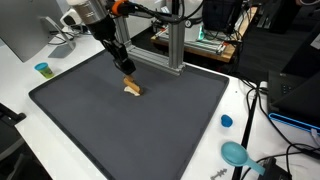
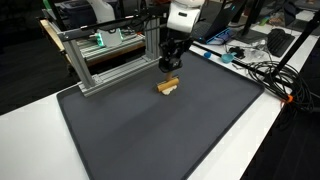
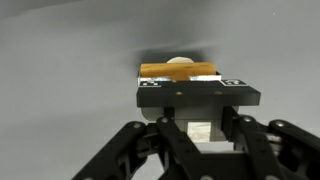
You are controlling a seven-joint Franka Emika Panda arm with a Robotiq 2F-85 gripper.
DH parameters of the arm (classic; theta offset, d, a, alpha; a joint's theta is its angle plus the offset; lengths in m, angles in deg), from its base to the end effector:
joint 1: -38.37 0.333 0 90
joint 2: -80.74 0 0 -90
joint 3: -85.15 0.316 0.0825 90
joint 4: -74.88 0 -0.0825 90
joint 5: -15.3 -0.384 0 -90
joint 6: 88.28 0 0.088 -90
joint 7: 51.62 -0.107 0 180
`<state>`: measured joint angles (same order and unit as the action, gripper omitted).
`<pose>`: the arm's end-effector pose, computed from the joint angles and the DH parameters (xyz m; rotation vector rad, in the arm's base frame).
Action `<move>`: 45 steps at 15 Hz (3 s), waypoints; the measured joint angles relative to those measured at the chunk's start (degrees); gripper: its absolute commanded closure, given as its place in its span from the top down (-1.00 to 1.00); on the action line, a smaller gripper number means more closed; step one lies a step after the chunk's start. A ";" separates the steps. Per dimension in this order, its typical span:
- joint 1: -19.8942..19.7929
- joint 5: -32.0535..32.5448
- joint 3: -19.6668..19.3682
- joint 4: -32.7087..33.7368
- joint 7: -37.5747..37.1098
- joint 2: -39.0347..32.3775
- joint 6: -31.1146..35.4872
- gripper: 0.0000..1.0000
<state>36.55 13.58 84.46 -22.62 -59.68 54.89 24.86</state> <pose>0.6453 -0.0257 0.3183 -3.1013 0.3081 0.2796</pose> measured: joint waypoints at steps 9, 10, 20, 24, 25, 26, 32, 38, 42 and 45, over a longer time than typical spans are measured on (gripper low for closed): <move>0.03 -0.61 0.00 1.97 -1.67 -3.05 -6.19 -0.57; 0.03 -0.80 0.00 2.24 -1.67 -3.31 -7.26 -0.57; 3.00 0.39 0.52 -10.71 0.02 6.66 8.64 -0.57; 5.25 2.53 0.79 -22.44 -1.00 14.46 20.49 -0.57; 5.54 3.45 0.79 -25.33 -1.89 16.37 23.19 -0.57; 5.62 4.22 0.78 -28.16 -2.95 18.28 25.88 -0.57; 3.64 4.30 -0.16 -39.54 -7.44 26.44 36.83 -0.07; 2.84 4.30 -0.20 -41.05 -7.61 26.72 37.28 -0.57; 2.28 4.49 -0.31 -38.88 -8.52 23.81 37.52 -0.57; 2.21 4.43 -0.34 -37.11 -8.54 21.99 37.52 -0.57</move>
<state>38.76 18.01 84.12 -59.73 -68.22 76.87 62.37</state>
